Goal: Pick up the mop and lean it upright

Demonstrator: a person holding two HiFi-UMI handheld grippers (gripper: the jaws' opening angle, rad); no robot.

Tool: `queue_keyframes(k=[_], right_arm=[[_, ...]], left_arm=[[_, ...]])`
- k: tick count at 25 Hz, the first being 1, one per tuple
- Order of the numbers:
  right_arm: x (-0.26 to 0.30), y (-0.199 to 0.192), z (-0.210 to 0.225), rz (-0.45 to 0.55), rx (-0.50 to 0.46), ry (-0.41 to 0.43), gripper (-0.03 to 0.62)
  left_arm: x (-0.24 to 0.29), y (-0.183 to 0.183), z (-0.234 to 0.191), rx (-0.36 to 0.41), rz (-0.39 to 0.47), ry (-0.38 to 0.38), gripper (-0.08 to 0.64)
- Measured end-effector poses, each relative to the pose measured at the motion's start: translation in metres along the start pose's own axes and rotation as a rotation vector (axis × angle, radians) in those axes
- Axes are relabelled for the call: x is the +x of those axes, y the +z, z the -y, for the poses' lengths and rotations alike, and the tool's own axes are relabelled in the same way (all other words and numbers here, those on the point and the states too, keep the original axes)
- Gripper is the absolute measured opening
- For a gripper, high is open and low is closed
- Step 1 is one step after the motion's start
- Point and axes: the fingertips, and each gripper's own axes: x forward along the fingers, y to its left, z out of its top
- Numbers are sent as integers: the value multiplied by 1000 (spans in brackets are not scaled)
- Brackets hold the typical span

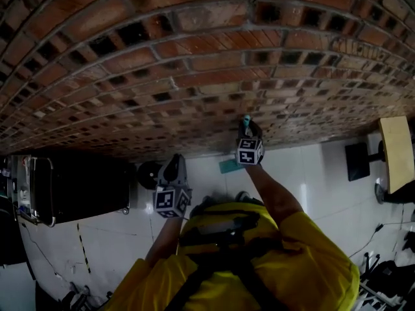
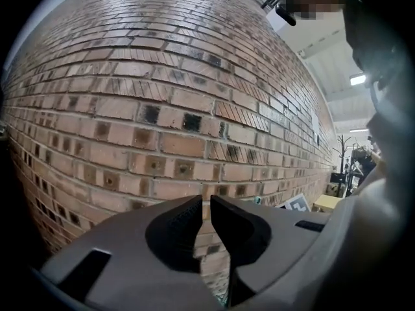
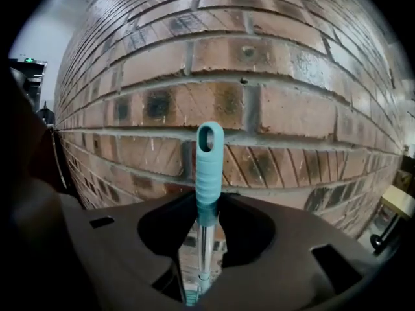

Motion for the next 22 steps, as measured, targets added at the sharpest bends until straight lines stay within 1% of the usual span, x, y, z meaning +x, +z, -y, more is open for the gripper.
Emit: queue_keyframes(k=[3,6,9,12,16,19,21,22], right_arm=[[-33,-10,-8,6,-6,39,118],[-74,-20,-14,12,-5,60,118],[-126,-9,-15,56,-2,86,117],[-185,28,-13,149,5,112,117],[-261,95,-13,318,-9,163,117],[-303,141,-14,424,-14,182,115],[-326,163,-16,471,-14,188,115],[-335,172,-17,492,-18,192,114]], left_arm=[[-2,1,-7,8,-2,-24,40],[-3,1,-7,0,-10,-57,40],[-3,1,-7,5,-4,-84,40],[-8,5,-11,1,6,-94,40],[-21,15,-11,13,33,-105,40],[-29,24,-8,21,37,-108,40],[-35,34,-6,30,47,-116,40],[-38,41,-6,39,65,-120,40]])
